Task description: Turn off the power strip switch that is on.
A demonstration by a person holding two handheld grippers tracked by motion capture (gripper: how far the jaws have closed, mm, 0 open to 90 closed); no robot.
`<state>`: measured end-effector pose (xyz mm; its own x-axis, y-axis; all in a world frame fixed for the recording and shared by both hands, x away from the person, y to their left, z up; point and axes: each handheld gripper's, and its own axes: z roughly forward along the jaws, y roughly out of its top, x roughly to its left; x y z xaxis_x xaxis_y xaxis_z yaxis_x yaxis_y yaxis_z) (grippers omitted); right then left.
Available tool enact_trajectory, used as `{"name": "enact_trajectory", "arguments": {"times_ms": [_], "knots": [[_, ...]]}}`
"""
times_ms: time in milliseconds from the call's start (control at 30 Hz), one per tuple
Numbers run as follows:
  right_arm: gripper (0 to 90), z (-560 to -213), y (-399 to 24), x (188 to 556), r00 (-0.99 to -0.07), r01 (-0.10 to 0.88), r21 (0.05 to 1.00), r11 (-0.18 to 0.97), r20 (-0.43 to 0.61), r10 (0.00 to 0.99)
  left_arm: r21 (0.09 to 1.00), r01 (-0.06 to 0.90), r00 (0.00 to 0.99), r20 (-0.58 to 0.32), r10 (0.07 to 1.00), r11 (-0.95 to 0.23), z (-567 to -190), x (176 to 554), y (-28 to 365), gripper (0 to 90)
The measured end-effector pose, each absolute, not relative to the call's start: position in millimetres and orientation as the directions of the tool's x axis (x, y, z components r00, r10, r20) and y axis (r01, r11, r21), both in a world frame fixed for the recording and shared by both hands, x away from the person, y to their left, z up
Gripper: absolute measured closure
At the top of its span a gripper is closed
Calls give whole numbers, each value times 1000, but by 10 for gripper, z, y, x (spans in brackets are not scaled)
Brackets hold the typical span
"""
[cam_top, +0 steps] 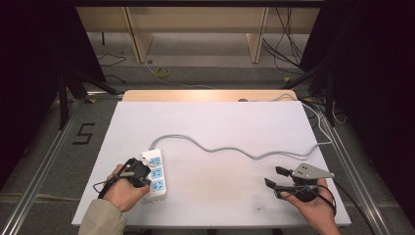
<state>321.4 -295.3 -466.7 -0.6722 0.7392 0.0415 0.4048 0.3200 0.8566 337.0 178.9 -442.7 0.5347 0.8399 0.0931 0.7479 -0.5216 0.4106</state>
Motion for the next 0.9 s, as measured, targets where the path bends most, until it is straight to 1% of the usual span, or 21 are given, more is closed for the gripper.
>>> {"name": "enact_trajectory", "arguments": {"times_ms": [667,900], "knots": [[378,-4665,-2951,3212,-673,402,857,323,38,739,414,741,540,100,836,-529,-4425,3363,1792,900],[379,-4665,-2952,3213,-673,401,857,323,37,738,413,743,543,90,835,-527,-4421,3361,1792,900]]}}
